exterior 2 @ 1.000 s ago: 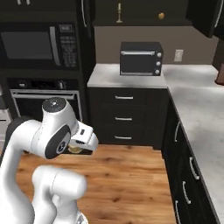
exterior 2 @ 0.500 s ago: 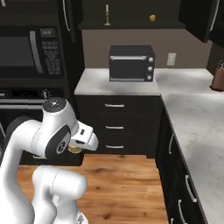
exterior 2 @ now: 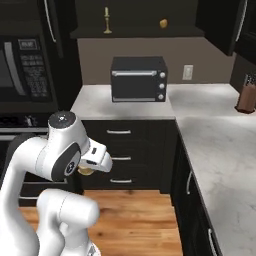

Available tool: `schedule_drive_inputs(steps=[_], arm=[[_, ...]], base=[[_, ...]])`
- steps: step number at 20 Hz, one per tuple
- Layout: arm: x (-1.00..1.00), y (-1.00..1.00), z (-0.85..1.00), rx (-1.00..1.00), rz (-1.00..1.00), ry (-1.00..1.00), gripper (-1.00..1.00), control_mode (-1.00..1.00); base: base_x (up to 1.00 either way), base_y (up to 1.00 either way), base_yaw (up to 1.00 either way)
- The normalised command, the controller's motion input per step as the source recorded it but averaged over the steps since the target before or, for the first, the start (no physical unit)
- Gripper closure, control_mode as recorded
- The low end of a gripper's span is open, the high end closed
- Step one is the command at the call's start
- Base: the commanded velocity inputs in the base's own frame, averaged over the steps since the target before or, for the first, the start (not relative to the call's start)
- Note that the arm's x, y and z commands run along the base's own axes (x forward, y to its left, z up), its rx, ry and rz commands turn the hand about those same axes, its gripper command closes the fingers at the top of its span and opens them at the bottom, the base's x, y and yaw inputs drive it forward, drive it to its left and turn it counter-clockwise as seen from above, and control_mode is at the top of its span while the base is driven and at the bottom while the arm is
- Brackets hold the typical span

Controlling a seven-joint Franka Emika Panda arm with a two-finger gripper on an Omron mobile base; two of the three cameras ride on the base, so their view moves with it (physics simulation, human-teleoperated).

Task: Pick the candle and candle from the dining table and place them in the open cabinet. Close the cabinet after placing the objects.

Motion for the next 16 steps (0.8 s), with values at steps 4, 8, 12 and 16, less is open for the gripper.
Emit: schedule_drive_inputs(steps=[4, 8, 12, 16], arm=[[0.0, 0.0, 0.0, 0.0, 0.0, 0.0, 1.0, 1.0], [0.0, 0.0, 0.0, 0.0, 0.0, 0.0, 1.0, 1.0], [0.0, 0.0, 0.0, 0.0, 0.0, 0.0, 1.0, 1.0], [0.0, 0.0, 0.0, 0.0, 0.0, 0.0, 1.0, 1.0]], base=[[0.69, -0.27, -0.08], [0.68, -0.29, -0.06], [0.65, -0.31, -0.02], [0.59, -0.28, 0.0]])
